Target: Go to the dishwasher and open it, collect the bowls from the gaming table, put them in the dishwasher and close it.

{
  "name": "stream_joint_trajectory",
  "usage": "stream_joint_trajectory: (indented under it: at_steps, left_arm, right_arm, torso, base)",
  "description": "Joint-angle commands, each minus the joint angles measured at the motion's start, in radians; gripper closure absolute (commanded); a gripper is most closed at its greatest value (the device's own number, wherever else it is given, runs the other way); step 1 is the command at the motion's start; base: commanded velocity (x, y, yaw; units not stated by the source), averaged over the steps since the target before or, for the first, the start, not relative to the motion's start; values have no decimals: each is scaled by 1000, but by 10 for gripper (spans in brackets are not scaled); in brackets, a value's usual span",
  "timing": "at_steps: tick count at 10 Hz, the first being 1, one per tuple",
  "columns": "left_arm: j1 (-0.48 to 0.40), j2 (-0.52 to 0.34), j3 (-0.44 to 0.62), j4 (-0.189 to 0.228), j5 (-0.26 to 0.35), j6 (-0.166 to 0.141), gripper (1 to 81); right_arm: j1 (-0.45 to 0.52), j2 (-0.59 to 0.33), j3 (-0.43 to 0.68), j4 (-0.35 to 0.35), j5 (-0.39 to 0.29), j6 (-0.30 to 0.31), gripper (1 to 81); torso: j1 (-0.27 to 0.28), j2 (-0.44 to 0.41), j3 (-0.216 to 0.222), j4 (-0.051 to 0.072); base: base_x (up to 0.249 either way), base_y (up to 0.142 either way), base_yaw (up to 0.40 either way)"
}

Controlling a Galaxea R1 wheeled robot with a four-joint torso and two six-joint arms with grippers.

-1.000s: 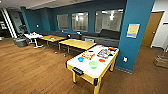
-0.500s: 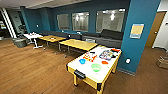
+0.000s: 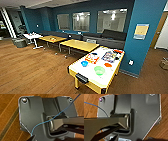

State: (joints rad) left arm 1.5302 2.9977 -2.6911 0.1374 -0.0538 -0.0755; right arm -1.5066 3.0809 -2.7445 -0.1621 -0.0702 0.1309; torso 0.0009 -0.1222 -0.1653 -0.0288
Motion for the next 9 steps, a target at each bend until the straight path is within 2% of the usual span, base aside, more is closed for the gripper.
stream_joint_trajectory:
  at_steps: [1,6,9]
  left_arm:
    - [-43,-2,2,-2,49,2,10]
    - [-40,-3,2,-2,49,0,10]
    - [-40,-5,2,-2,48,0,10]
  right_arm:
    - [50,0,5,3,-53,1,10]
    - [50,-2,3,1,-53,1,10]
    - [48,-2,5,1,-53,1,10]
  torso:
    - [0,0,0,0]
    - [0,0,0,0]
    - [0,0,0,0]
  base:
    - [148,83,0]
    - [142,87,0]
    - [136,119,0]
